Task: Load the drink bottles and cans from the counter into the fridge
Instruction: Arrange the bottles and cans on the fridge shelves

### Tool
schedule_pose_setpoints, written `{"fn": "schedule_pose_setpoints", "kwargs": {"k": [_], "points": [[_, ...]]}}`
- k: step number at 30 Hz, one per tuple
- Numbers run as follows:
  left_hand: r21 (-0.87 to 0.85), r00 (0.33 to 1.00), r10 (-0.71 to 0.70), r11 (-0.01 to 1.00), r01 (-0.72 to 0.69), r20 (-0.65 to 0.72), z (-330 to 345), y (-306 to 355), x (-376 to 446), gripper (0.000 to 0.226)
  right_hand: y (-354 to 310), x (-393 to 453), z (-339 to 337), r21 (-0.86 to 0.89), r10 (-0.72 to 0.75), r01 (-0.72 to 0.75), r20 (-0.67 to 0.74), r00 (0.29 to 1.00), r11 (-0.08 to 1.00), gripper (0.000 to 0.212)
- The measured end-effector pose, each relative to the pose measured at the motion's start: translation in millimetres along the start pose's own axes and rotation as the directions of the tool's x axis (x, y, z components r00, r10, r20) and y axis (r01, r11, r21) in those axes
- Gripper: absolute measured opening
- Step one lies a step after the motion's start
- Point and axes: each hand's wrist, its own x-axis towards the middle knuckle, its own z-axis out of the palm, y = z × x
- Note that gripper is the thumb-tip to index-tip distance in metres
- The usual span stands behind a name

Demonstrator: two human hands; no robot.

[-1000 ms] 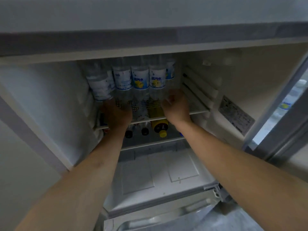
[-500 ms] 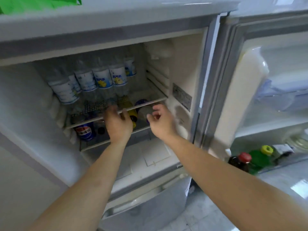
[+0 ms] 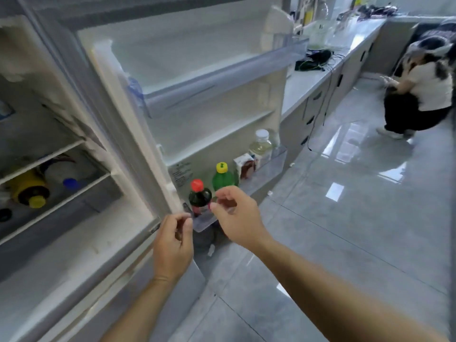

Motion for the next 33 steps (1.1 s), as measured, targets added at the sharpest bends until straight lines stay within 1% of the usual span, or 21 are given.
{"fn": "schedule_pose_setpoints", "kwargs": {"k": [1,3,5,6,8,9,11,13,14,16,18,20,21,23,24,26,28,30,31,33], "points": [[-0.022,0.998,-0.02,1.0,0.021,0.054,15,4,-13,0.013,16,-9,-21,-0.019,0.043,-0.044,-0.043,0.998,0.999,0.016],[-0.052,0.981,-0.081,0.994,0.092,0.178,43,7,-36,0.013,48,-27,-63,-0.05,0.177,-0.185,-0.132,0.975,0.982,0.015],[-0.017,0.932,-0.153,0.986,0.168,0.329,66,2,-55,0.012,80,-48,-97,-0.03,0.326,-0.341,-0.224,0.918,0.94,0.016],[0.021,0.894,-0.19,0.98,0.199,0.406,77,-3,-64,0.013,96,-60,-112,0.001,0.399,-0.415,-0.277,0.874,0.91,0.016],[0.1,0.797,-0.296,0.953,0.288,0.527,96,-18,-80,0.016,126,-83,-136,0.075,0.527,-0.54,-0.366,0.767,0.838,0.017],[0.143,0.741,-0.364,0.927,0.347,0.563,103,-27,-87,0.015,139,-96,-145,0.116,0.58,-0.589,-0.399,0.71,0.8,0.018],[0.24,0.634,-0.505,0.855,0.46,0.586,113,-51,-101,0.013,164,-124,-160,0.194,0.672,-0.67,-0.447,0.59,0.717,0.019],[0.366,0.52,-0.629,0.769,0.524,0.578,113,-79,-115,0.012,185,-151,-169,0.257,0.76,-0.744,-0.439,0.479,0.617,0.025],[0.424,0.452,-0.679,0.724,0.545,0.578,110,-92,-121,0.013,194,-165,-173,0.284,0.8,-0.776,-0.424,0.424,0.562,0.027],[0.515,0.318,-0.74,0.651,0.557,0.592,101,-116,-130,0.019,206,-190,-178,0.355,0.864,-0.813,-0.391,0.319,0.461,0.029],[0.585,0.206,-0.783,0.586,0.561,0.587,96,-135,-132,0.02,213,-216,-179,0.413,0.904,-0.832,-0.368,0.219,0.37,0.029],[0.633,0.108,-0.814,0.52,0.574,0.571,100,-150,-127,0.012,217,-242,-179,0.441,0.923,-0.851,-0.364,0.121,0.285,0.027],[0.648,0.076,-0.819,0.503,0.573,0.568,104,-156,-122,0.013,217,-257,-178,0.452,0.929,-0.858,-0.364,0.072,0.243,0.025],[0.662,0.055,-0.828,0.485,0.571,0.558,114,-162,-111,0.018,215,-285,-177,0.478,0.931,-0.863,-0.365,-0.027,0.162,0.021],[0.663,0.056,-0.828,0.485,0.57,0.558,122,-161,-104,0.018,213,-299,-177,0.488,0.929,-0.864,-0.363,-0.074,0.122,0.019],[0.652,0.078,-0.818,0.509,0.562,0.57,141,-155,-87,0.015,211,-322,-177,0.508,0.923,-0.86,-0.353,-0.151,0.053,0.018],[0.633,0.095,-0.794,0.544,0.55,0.6,170,-144,-71,0.013,210,-341,-181,0.536,0.914,-0.844,-0.342,-0.217,0.001,0.017],[0.607,0.099,-0.757,0.589,0.533,0.646,205,-127,-58,0.018,213,-356,-186,0.578,0.902,-0.814,-0.324,-0.287,-0.051,0.017],[0.59,0.096,-0.74,0.6,0.54,0.665,222,-117,-53,0.018,216,-361,-190,0.598,0.896,-0.799,-0.316,-0.314,-0.069,0.018],[0.557,0.093,-0.729,0.593,0.581,0.678,258,-95,-43,0.016,224,-365,-201,0.62,0.892,-0.778,-0.292,-0.345,-0.098,0.015]]}}
